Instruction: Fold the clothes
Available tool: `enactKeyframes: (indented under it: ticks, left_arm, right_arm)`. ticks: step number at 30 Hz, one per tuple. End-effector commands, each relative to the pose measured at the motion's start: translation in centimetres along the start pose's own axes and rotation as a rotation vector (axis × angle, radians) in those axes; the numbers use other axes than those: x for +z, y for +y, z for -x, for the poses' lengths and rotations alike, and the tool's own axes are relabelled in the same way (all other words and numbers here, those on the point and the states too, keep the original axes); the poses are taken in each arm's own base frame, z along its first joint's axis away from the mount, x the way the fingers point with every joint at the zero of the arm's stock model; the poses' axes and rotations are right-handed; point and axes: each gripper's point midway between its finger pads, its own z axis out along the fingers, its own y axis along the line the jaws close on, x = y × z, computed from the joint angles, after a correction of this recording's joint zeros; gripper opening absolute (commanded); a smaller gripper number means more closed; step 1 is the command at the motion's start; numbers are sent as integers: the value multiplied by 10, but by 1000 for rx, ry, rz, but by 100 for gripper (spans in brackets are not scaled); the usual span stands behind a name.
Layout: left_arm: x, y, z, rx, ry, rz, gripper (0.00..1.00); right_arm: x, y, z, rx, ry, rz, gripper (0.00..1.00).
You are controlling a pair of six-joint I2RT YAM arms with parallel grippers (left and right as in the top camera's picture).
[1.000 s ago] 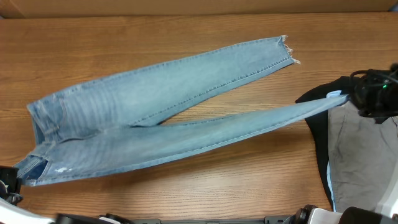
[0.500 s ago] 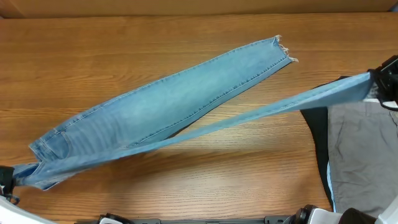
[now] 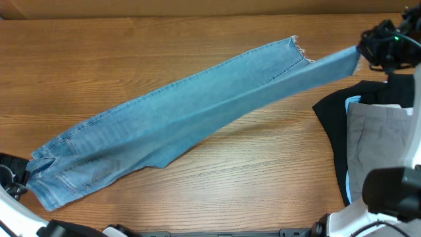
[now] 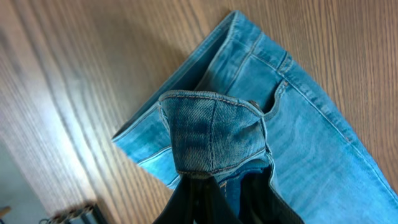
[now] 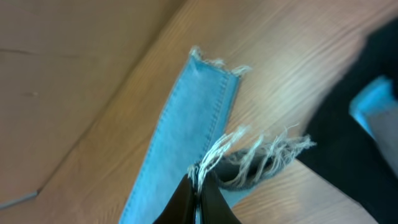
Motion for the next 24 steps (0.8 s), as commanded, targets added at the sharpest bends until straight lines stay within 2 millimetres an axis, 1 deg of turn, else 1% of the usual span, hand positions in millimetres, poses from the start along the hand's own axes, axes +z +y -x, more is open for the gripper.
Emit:
enactKeyframes:
  ticks: [1,4,6,8,10,16,20,24]
  left_arm:
    - [2,7,23,5,-76,93,4]
    - [7,-4,29,26,-96,77,4]
    - [10,-11,33,36,-110,68,4]
    - [14,-13,35,33,-118,86,4]
    - [20,-11,36,24,-113,124,4]
    - [45,-5,34,16,-54,187,4]
    - [68,-6,41,17,-39,193,4]
    - [86,-8,48,17,-34,192,4]
  right_arm:
    - [12,5,27,-29,-100,-11,4]
    - [30,20,31,-65,-115,21,4]
    - [41,26,32,-79,-118,31,4]
    - [50,30,32,-88,-115,37,4]
    - [57,31,31,-92,-109,38,4]
    - [70,27,33,-92,-107,23,4]
    - [75,24,33,-89,-100,16,4]
    - [75,24,32,-89,-99,16,4]
